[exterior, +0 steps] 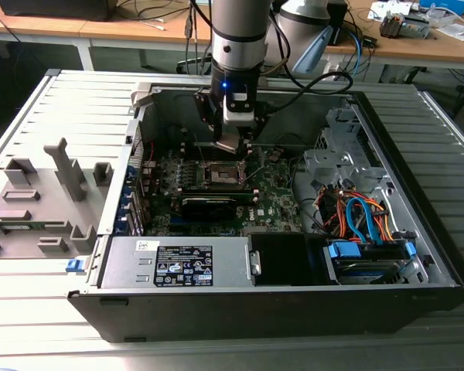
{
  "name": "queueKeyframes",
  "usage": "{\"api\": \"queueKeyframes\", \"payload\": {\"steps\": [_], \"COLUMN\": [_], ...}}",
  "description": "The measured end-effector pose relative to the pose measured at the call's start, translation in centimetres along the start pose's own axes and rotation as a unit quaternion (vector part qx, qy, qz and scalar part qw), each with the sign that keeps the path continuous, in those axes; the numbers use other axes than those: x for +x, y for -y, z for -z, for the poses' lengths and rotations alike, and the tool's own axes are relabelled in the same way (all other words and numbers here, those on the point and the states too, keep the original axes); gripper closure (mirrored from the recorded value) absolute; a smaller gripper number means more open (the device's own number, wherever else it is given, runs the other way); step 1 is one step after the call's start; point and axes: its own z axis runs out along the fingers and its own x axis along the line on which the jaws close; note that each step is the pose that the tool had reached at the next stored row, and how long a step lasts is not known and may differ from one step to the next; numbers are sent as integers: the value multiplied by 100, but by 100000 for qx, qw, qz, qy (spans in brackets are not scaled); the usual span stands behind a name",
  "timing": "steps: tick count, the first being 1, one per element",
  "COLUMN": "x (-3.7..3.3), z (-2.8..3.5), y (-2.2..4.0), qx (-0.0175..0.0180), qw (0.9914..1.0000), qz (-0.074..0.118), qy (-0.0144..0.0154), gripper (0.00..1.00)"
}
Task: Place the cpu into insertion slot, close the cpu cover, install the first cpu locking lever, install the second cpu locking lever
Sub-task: 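Place the cpu into insertion slot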
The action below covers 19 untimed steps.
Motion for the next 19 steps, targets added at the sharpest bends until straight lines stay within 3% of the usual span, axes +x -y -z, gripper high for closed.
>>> {"api": "queueKeyframes", "payload": {"steps": [19], "x": [0], "z": [-6], "y": [0], "qx": [-33], "qw": [99981], "qz": [-1940], "qy": [81], "gripper": [45]}}
